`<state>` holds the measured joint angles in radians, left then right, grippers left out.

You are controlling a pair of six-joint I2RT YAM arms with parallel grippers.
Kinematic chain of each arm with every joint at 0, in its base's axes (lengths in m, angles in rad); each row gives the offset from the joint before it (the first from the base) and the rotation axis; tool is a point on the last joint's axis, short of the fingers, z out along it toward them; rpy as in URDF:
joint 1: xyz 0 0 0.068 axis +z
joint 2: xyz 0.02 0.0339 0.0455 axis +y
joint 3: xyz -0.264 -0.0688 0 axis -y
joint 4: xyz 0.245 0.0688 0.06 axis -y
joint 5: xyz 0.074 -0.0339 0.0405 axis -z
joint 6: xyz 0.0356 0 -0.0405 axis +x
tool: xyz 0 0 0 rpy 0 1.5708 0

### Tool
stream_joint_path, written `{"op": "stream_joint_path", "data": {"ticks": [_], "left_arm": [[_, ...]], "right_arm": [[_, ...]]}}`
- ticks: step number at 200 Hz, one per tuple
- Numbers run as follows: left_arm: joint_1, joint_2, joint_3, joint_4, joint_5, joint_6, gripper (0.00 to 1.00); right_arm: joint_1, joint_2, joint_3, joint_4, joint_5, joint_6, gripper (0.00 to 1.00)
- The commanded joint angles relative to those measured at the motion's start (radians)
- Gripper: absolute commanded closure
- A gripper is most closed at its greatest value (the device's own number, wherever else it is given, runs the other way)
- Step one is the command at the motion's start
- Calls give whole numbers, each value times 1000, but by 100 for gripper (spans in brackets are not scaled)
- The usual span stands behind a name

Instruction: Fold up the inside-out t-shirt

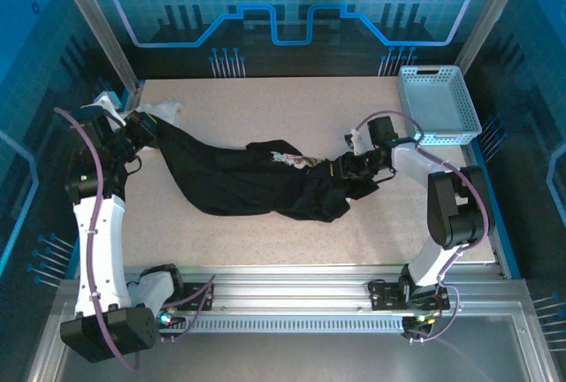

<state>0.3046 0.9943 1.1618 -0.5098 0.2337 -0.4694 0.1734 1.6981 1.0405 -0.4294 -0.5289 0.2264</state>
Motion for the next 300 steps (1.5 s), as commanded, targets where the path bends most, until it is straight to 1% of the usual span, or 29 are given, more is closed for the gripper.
{"op": "stream_joint_path", "data": {"ticks": [1, 41, 90, 183, 199, 227, 249, 273, 300], "left_arm": [[-6, -3, -16, 37, 24, 17, 100], [-5, -3, -18, 40, 29, 18, 100], [-5, -5, -21, 42, 29, 21, 100], [-6, -2, -24, 45, 29, 23, 100], [-5, -2, -24, 46, 31, 23, 100], [-5, -2, -25, 46, 30, 23, 100], [-6, -2, -25, 47, 30, 22, 100], [-6, 0, -24, 46, 32, 22, 100], [-5, -2, -21, 38, 27, 22, 100]], "right_arm": [[-9, 1, -11, -15, 16, -21, 62], [-9, 13, 5, -16, 39, -25, 61], [8, 46, 21, 0, -14, -17, 63], [10, 55, 46, 15, -51, -9, 79], [11, 60, 46, 21, -57, -7, 81], [14, 74, 52, 23, -57, -7, 82], [15, 77, 53, 26, -59, -6, 86], [14, 45, 49, 29, -41, -2, 93], [-8, -68, 7, 51, -31, 15, 98]]}}
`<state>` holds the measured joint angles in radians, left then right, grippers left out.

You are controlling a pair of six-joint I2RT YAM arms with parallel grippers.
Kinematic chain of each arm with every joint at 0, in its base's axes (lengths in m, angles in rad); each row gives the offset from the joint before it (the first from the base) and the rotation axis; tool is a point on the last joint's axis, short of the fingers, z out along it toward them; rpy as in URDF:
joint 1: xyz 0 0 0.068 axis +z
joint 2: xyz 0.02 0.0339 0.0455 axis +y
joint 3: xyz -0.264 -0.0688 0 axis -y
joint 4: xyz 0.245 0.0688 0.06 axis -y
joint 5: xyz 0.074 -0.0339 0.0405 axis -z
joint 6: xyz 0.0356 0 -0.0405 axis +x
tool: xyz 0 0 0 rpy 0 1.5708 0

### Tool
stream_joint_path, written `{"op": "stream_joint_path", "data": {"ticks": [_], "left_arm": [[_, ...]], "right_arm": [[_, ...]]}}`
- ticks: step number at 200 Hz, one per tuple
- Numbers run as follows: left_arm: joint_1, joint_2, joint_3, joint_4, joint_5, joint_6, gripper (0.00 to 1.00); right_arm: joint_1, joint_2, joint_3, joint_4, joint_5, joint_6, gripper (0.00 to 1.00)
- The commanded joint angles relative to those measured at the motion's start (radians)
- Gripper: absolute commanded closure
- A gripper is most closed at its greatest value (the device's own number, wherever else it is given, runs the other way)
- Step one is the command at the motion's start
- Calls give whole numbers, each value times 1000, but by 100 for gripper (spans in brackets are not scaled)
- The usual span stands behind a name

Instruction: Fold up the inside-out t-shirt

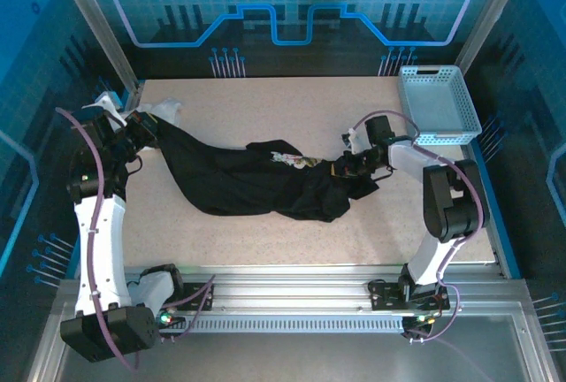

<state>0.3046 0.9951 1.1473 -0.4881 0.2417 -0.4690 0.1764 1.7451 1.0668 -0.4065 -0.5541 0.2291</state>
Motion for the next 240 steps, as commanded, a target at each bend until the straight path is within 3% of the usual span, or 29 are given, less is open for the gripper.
{"op": "stream_joint_path", "data": {"ticks": [1, 39, 96, 133, 201, 222, 240], "left_arm": [[-5, -3, -7, 16, 18, 21, 100], [-4, -16, -5, 13, 20, -4, 100], [30, -33, 60, 10, 75, -97, 100], [119, -16, 202, -16, 112, -143, 100], [424, 70, 505, -1, 318, -394, 100], [435, 76, 515, 3, 324, -396, 100], [409, 52, 510, -32, 282, -329, 100]], "right_arm": [[-12, -122, -22, 29, -6, 13, 98], [-101, -383, -73, 44, -18, 38, 100], [-255, -654, 14, 41, -78, 73, 100], [-343, -671, 132, 38, -133, 114, 100], [-515, -669, 433, -18, -119, 204, 100], [-521, -655, 469, -41, -140, 204, 100], [-454, -658, 455, -66, -136, 172, 100]]}}
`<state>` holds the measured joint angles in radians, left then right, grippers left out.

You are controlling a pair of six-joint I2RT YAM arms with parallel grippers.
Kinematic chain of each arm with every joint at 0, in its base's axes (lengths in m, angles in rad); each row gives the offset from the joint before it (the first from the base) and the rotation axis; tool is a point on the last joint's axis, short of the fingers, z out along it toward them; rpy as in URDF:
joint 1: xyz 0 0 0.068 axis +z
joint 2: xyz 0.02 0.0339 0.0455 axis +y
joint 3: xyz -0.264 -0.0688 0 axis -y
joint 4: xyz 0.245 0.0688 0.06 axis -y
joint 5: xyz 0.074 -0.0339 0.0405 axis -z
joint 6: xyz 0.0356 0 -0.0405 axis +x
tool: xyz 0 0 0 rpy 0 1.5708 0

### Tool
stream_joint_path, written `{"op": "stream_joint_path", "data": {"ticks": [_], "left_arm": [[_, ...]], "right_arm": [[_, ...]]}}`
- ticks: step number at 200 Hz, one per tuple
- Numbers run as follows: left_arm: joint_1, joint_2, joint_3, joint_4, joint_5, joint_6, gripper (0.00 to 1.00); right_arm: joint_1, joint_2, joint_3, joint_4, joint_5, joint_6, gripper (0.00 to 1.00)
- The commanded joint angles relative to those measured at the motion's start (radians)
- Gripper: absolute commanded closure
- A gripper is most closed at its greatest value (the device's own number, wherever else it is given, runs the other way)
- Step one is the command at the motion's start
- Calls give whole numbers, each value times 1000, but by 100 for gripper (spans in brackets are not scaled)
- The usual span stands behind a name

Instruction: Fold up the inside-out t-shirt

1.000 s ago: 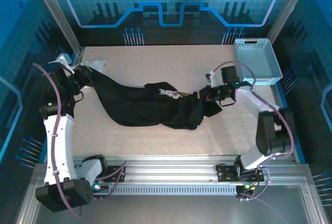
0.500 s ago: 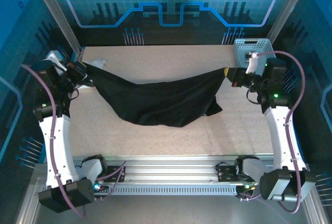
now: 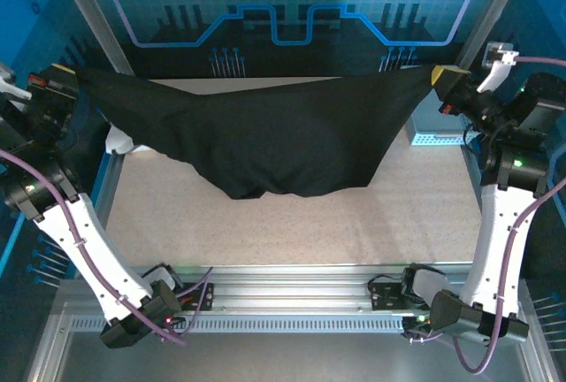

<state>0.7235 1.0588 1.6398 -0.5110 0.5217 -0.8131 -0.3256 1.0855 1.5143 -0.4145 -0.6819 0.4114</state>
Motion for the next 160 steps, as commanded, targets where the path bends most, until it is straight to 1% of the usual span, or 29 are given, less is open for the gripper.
{"op": "stream_joint_path", "data": {"ticks": [1, 16, 29, 48, 61, 73, 87, 95, 104, 117, 119, 122, 127, 142, 160], "left_arm": [[-13, -13, 17, -12, -1, 21, 100], [-83, -40, -5, -54, -46, 91, 100], [-141, -69, -55, -71, -73, 138, 100], [-213, -110, -169, -91, -138, 201, 100], [-266, -113, -256, -82, -163, 222, 100], [-348, -90, -311, -77, -219, 252, 100], [-475, -29, -328, -54, -328, 287, 100], [-540, 32, -306, -46, -382, 305, 100], [-589, 122, -238, -52, -415, 318, 100], [-614, 255, -90, -82, -414, 323, 100], [-615, 275, -62, -87, -414, 324, 100], [-616, 299, -25, -101, -414, 324, 100], [-616, 331, 43, -118, -413, 324, 100], [-616, 363, 199, -146, -416, 335, 100], [-616, 324, 328, -160, -452, 369, 100]], "right_arm": [[54, 0, 6, -62, -4, -16, 100], [155, -25, -32, -128, 73, -81, 100], [220, -72, -109, -156, 131, -110, 100], [266, -148, -261, -161, 202, -117, 100], [285, -159, -341, -157, 230, -115, 100], [309, -137, -396, -131, 255, -111, 100], [340, -73, -407, -75, 302, -112, 100], [355, -15, -382, -37, 343, -116, 100], [361, 67, -316, -9, 376, -130, 100], [359, 207, -134, -32, 410, -159, 100], [360, 217, -127, -35, 412, -160, 100], [359, 249, -63, -50, 420, -170, 100], [361, 277, -5, -68, 426, -180, 100], [363, 301, 139, -98, 444, -201, 100], [364, 268, 229, -139, 464, -226, 100]]}}
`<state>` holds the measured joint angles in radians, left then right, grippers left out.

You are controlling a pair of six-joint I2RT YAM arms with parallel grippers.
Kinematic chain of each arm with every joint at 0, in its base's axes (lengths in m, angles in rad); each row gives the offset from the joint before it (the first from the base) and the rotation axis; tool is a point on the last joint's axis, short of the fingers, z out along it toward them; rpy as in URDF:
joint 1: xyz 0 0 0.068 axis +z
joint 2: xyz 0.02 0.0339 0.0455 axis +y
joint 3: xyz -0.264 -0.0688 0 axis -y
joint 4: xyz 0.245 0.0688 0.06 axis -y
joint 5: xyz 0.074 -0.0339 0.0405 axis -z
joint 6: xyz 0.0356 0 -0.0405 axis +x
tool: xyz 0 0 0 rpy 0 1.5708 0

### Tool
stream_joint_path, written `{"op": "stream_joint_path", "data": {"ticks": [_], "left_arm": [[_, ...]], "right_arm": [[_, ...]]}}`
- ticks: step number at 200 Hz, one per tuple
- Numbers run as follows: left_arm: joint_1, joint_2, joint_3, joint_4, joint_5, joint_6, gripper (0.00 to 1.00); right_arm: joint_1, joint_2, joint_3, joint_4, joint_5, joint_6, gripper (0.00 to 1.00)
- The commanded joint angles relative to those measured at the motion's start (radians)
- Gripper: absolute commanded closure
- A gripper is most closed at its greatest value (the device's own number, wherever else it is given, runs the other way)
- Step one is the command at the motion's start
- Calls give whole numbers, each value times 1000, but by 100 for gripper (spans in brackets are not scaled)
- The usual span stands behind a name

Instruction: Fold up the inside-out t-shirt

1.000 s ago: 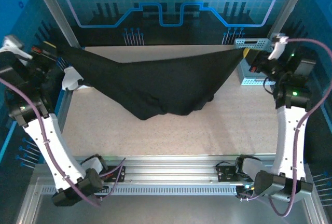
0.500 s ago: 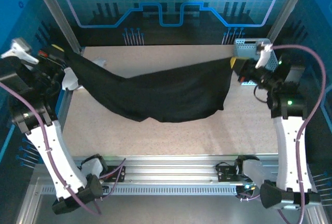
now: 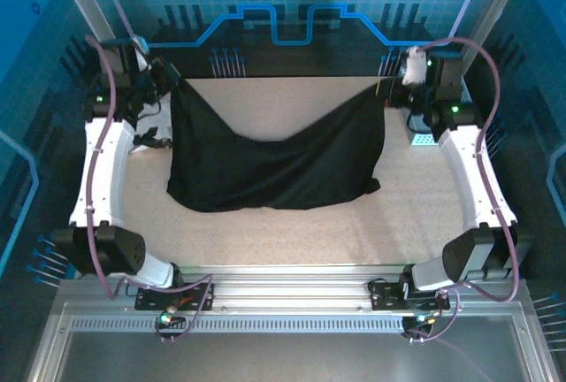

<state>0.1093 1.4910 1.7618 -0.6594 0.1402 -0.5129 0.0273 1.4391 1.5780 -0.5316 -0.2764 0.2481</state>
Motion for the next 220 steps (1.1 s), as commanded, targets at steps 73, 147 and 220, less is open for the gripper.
{"op": "stream_joint_path", "data": {"ticks": [73, 147, 220], "left_arm": [[0, -446, 336, -20, -142, 125, 100], [0, -388, 624, -106, -186, 219, 100], [-2, 31, 519, 62, -164, 224, 100]], "right_arm": [[10, -448, 231, -172, 162, -127, 100], [10, -513, 473, -326, 267, -206, 100], [11, -296, 230, -91, 341, -303, 100]]}}
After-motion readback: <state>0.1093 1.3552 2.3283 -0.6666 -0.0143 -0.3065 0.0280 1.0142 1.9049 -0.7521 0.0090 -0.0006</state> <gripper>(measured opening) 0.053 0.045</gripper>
